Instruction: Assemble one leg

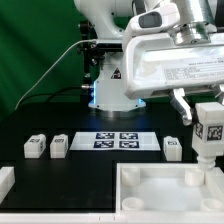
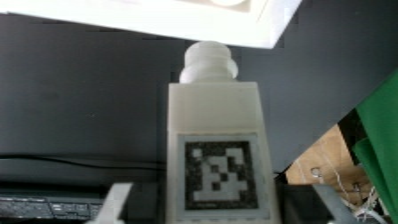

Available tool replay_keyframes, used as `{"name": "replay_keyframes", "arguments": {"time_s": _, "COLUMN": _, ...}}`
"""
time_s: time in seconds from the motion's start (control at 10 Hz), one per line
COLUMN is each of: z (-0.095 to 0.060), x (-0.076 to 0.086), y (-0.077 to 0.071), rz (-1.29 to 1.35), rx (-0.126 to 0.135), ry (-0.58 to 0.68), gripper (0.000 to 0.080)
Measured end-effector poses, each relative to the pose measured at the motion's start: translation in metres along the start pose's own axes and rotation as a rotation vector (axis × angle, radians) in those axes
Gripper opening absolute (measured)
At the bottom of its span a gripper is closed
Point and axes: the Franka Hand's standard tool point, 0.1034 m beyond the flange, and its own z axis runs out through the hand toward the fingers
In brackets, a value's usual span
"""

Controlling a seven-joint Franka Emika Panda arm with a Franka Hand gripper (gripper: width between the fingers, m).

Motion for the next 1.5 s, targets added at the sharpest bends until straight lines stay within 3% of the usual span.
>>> {"name": "replay_keyframes", "arguments": {"time_s": 0.3, "z": 0.021, "x": -0.012, "y": 0.003, "rz": 0.012, "rx": 0.008, "ry": -0.031, "gripper": 0.0294}}
{"name": "replay_keyframes", "arguments": {"time_s": 0.5, "z": 0.029, "x": -0.022, "y": -0.007, "rz": 0.009, "rx": 0.018, "ry": -0.039, "gripper": 0.0294}}
{"name": "replay_keyframes", "arguments": {"time_s": 1.1, "z": 0.041, "x": -0.038, "y": -0.012, "rz": 0.008, "rx": 0.027, "ry": -0.064, "gripper": 0.0294}}
{"name": "replay_keyframes", "arguments": {"time_s": 1.5, "z": 0.046, "x": -0.035, "y": -0.011, "rz": 0.013, "rx": 0.012, "ry": 0.005, "gripper": 0.0294}}
